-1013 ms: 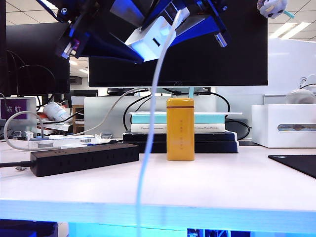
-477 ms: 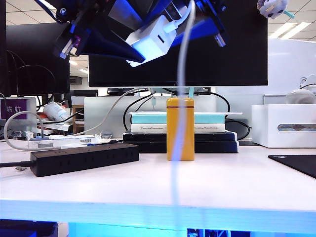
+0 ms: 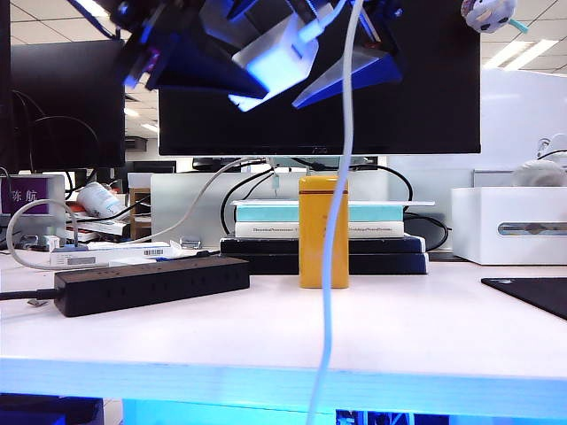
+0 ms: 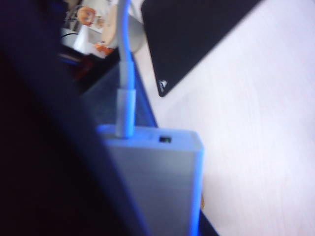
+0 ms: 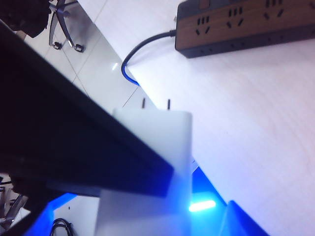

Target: Plug the white charger into the left socket.

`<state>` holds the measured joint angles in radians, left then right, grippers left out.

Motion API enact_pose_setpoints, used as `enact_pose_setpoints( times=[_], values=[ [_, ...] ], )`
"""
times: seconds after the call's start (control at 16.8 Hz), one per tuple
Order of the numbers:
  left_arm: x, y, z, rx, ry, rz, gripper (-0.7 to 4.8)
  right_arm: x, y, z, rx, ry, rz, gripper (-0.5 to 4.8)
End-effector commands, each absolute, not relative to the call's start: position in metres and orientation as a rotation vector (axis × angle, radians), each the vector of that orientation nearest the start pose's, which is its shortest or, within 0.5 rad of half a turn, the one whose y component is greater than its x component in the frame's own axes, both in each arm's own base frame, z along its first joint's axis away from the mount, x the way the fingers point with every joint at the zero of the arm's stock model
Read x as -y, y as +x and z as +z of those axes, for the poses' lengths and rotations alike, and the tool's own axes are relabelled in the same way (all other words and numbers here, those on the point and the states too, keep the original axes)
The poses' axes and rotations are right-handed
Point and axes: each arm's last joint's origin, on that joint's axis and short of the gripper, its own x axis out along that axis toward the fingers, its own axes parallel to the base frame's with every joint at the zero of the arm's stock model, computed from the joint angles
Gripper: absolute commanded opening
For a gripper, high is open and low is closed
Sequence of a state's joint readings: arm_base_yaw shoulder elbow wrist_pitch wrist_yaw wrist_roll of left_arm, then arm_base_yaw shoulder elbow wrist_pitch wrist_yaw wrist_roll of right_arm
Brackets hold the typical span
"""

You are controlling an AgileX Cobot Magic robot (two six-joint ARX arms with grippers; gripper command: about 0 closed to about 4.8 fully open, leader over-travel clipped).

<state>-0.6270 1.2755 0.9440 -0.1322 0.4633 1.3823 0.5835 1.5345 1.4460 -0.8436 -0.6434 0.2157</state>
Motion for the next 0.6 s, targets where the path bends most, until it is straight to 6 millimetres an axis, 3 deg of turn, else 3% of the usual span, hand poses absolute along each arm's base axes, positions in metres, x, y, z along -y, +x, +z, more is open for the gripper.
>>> enact_pose_setpoints(
  times=[0.06, 0.36, 0.6],
  values=[
    [0.173, 0.219, 0.296, 0.321, 1.177, -1.211, 2.44, -0.185, 0.252, 0.339, -1.04, 0.15, 0.964, 4.79],
    [0.163, 0.229, 0.294, 0.151, 0.982, -1.163, 2.44, -0.174, 0.245, 0.358, -0.89, 0.068, 0.82, 4.79],
    [0.143, 0.248, 0.299, 0.068, 0.757, -1.057, 2.44, -0.166, 0.237, 0.376, -0.777, 0.063, 0.777, 4.79]
  ],
)
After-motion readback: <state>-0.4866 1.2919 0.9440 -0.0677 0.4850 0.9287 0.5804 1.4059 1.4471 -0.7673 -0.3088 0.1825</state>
